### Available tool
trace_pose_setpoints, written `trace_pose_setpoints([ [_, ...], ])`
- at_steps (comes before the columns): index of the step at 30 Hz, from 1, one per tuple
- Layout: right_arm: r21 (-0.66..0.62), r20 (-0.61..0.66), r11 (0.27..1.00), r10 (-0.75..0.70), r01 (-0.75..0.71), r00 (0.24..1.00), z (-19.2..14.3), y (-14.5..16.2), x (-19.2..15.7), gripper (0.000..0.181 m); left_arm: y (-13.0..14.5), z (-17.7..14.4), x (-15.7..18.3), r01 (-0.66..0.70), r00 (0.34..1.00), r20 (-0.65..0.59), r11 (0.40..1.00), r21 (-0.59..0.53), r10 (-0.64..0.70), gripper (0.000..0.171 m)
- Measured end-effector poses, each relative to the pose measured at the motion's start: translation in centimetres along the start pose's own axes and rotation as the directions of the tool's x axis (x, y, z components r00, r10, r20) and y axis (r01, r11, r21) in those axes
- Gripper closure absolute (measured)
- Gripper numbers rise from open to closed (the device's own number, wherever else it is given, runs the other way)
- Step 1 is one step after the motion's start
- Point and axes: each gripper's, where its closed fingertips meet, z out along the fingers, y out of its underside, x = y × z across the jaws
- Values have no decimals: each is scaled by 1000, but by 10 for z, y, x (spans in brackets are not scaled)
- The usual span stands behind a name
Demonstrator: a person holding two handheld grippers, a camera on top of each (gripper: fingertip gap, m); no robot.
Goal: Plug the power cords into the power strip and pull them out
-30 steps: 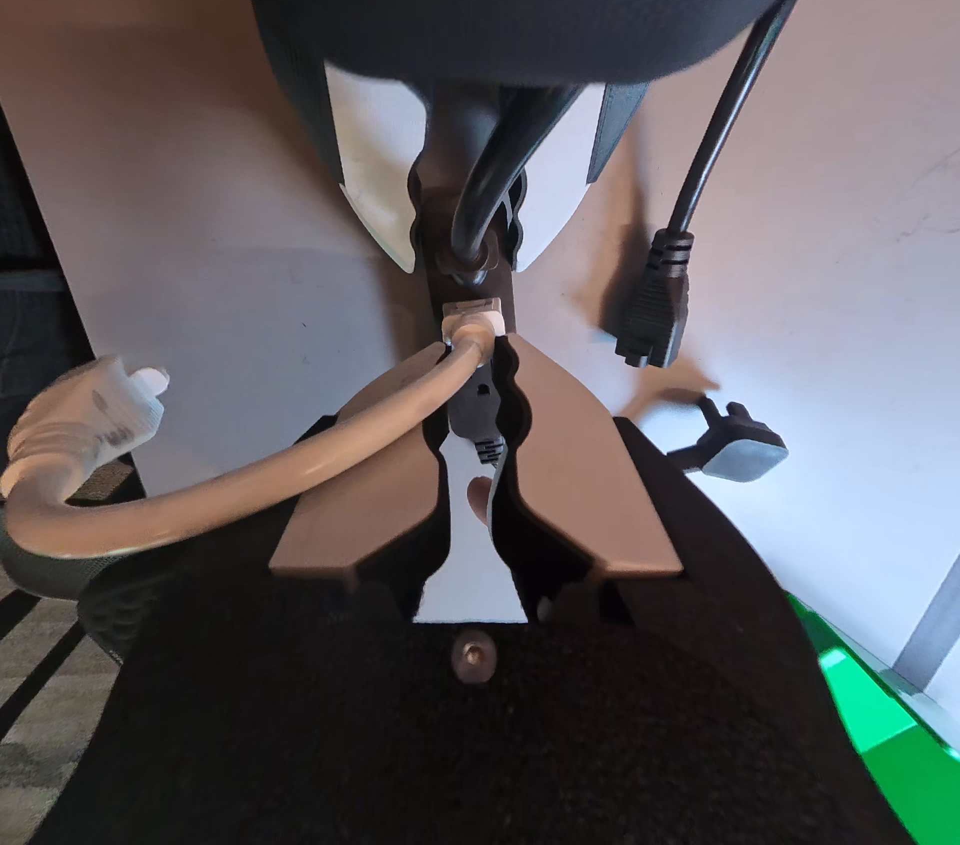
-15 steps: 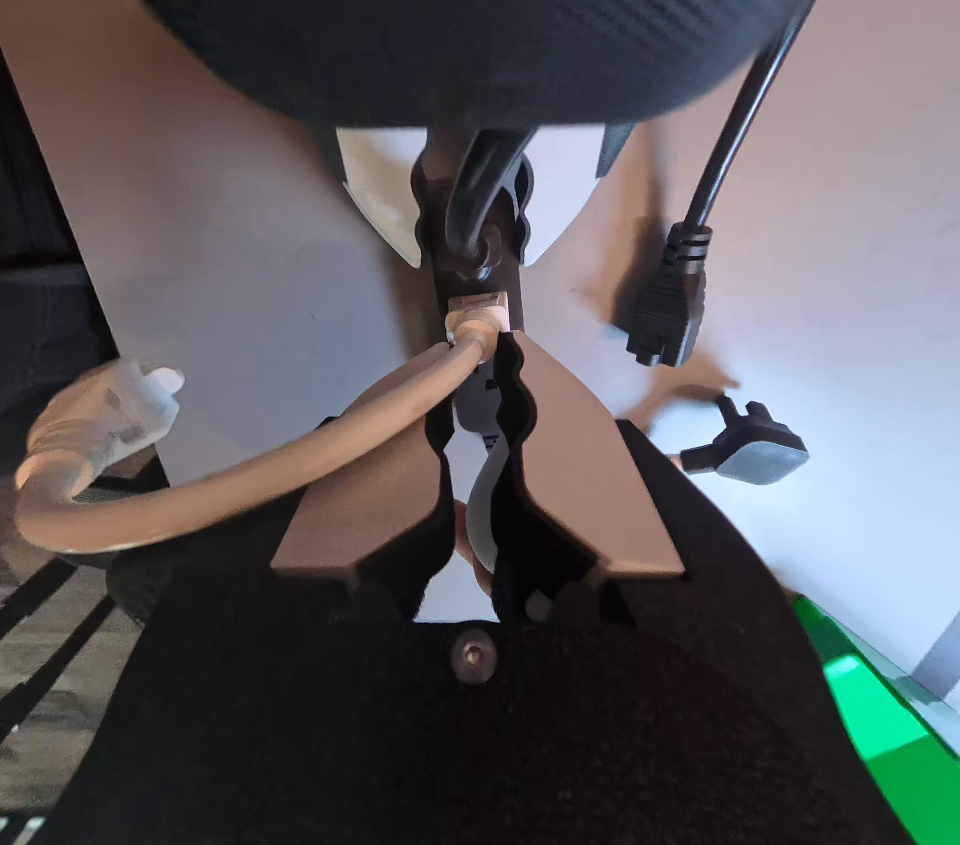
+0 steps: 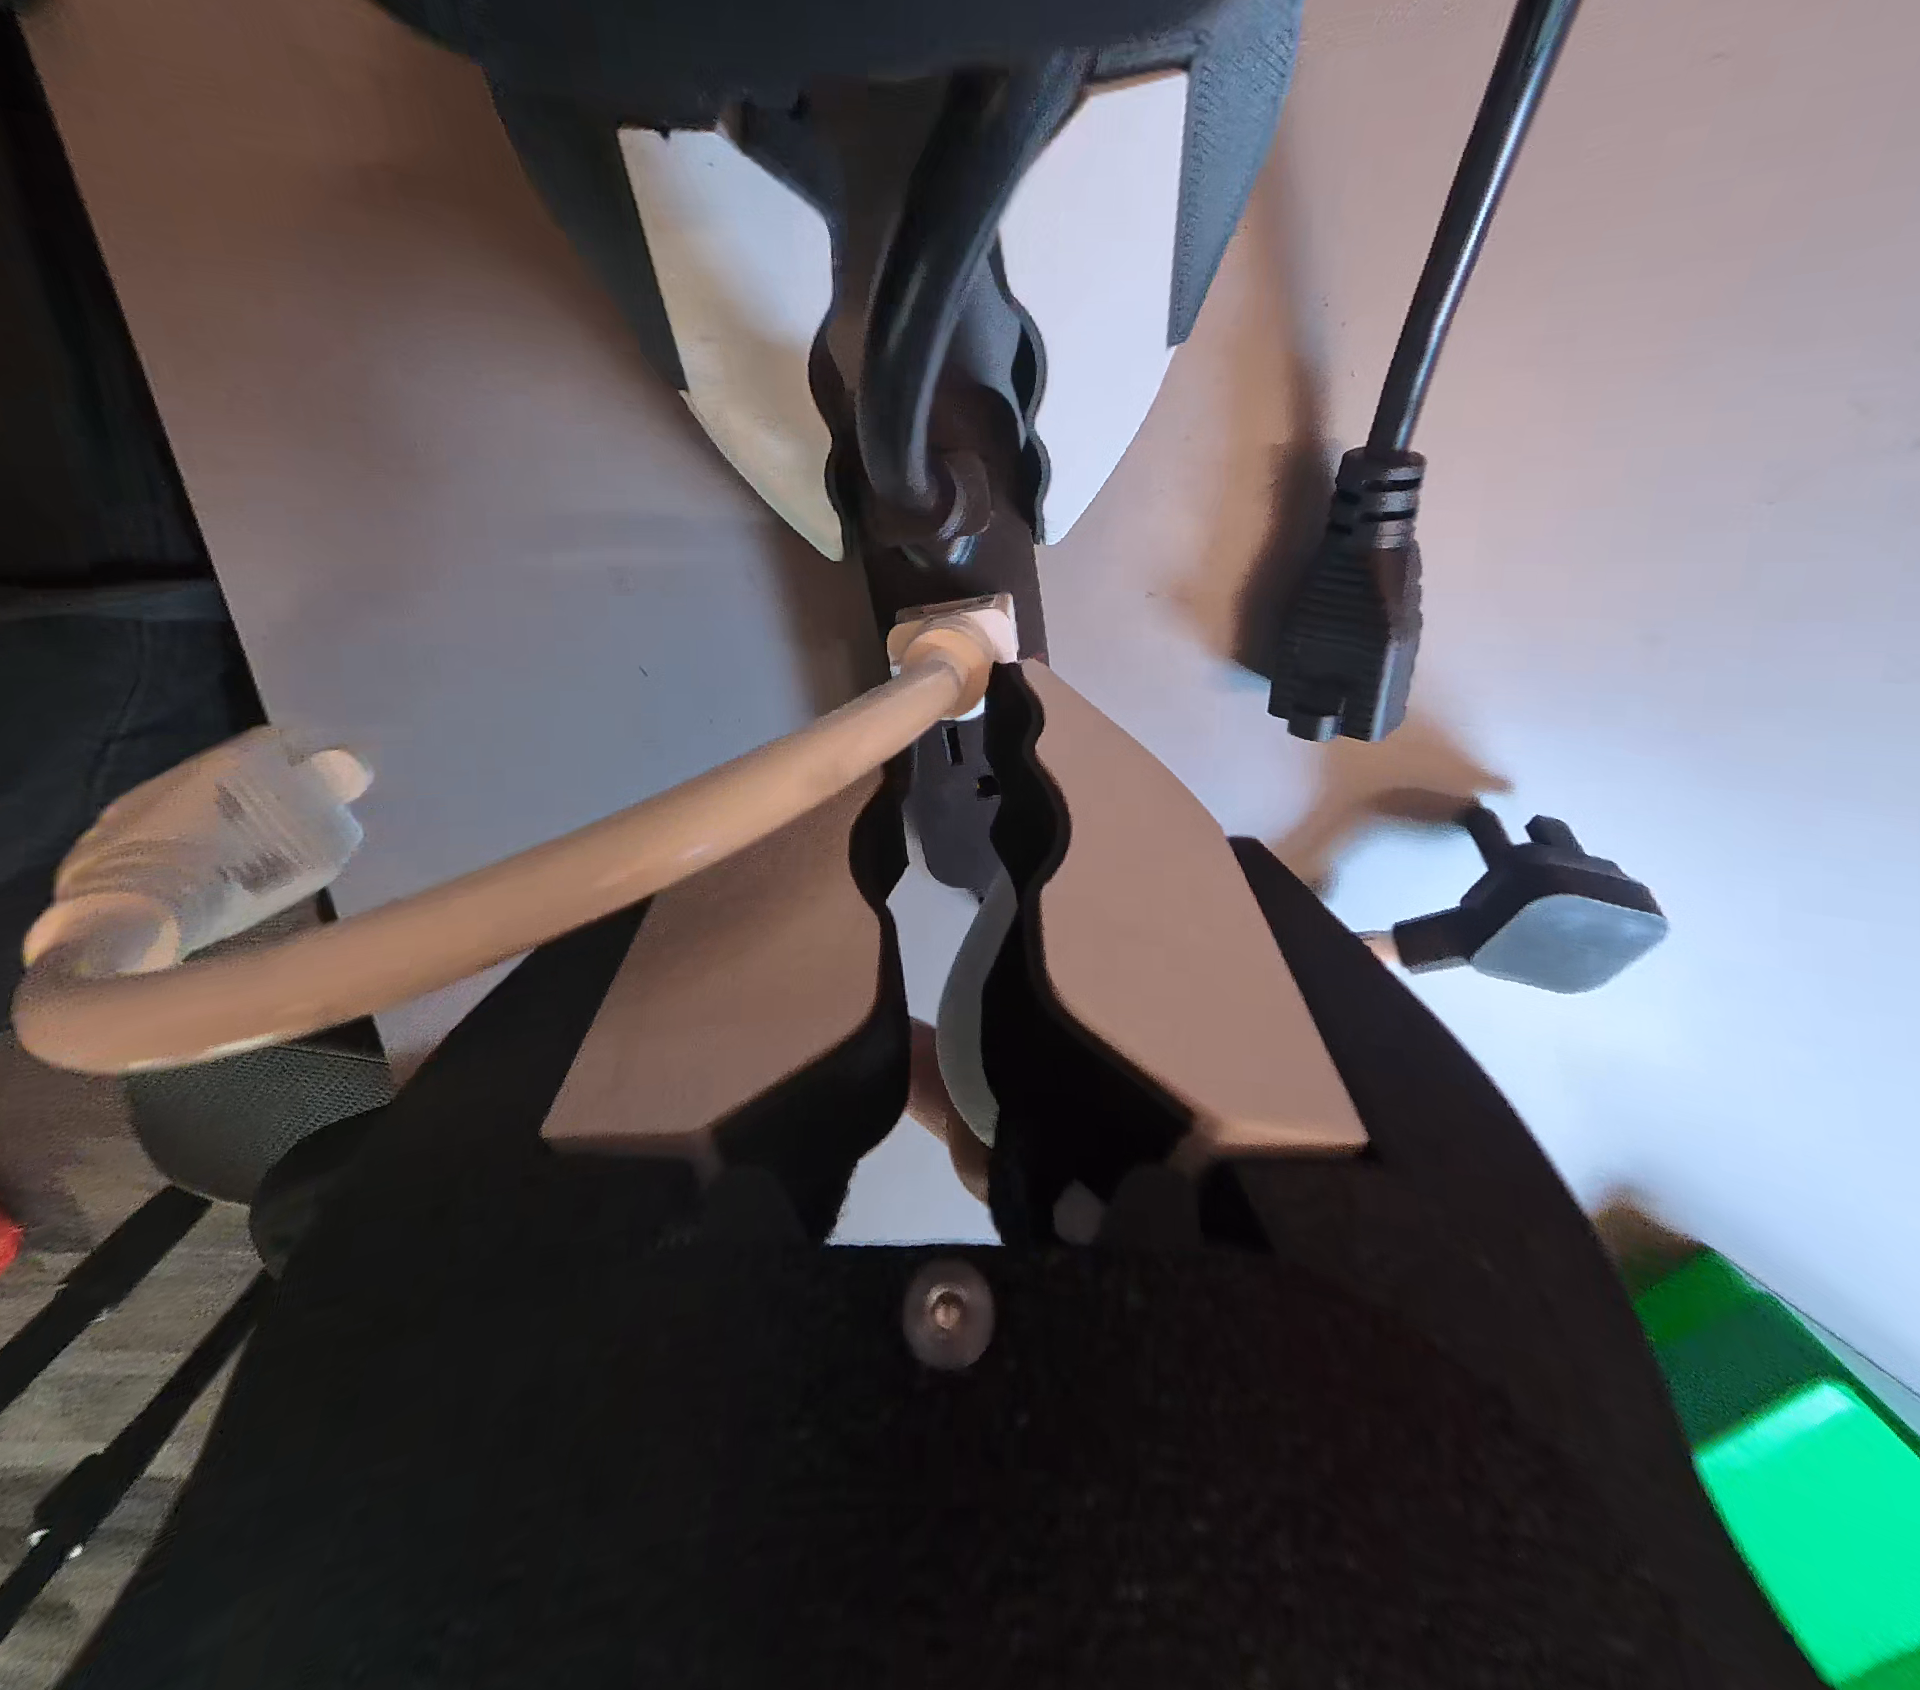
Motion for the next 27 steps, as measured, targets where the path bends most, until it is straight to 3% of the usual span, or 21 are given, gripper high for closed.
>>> trace_pose_setpoints([
  [1, 9, 4, 1000, 9, -9, 1000, 0, 1, 0, 164, 0, 0, 0, 5, 1000, -1, 1000, 5, -5, 128],
  [4, 22, -70, 1000, -16, 18, 997, -2, 2, -4, 164, 0, 0, 0, 10, 1000, -6, 1000, 8, -10, 128],
  [8, 59, 21, 997, 49, -51, 999, -1, -1, 1, 164, 0, 0, 0, -19, 1000, 7, 1000, 5, 19, 127],
  [11, 75, -63, 997, 13, -9, 998, -1, 1, -5, 164, 0, 0, 0, -1, 1000, 5, 1000, 9, 1, 127],
  [15, 127, 28, 989, 67, -70, 997, 1, -2, 1, 164, 0, 0, 0, -10, 1000, 14, 1000, 7, 10, 128],
  [19, 134, -35, 990, 39, -34, 999, 2, 1, -3, 166, 0, 0, 0, 0, 1000, 12, 1000, 9, -1, 130],
  [20, 163, 27, 984, 74, -77, 997, 7, -5, -6, 167, 0, 1, 0, 2, 1000, 8, 1000, 9, -2, 128],
  [21, -178, -65, 984, 10, -22, 998, 16, 41, -8, 168, 0, 1, 1, -4, 1000, 8, 1000, 8, 4, 127],
  [22, 86, -98, 996, -26, 34, 995, 31, 18, -2, 174, 0, 1, 2, -11, 1000, 15, 1000, 7, 11, 128],
  [23, 80, -120, 997, 8, 2, 993, 33, 18, 6, 180, 1, 0, 1, 2, 1000, 18, 1000, 6, -2, 126],
  [24, 59, -180, 996, -61, 73, 982, 28, 18, 7, 173, 2, -2, 1, 25, 1000, 15, 1000, 9, -25, 128],
  [27, 109, -196, 993, -28, 50, 980, -12, 7, 16, 175, 3, -3, 0, 30, 999, 12, 999, 13, -30, 128],
])
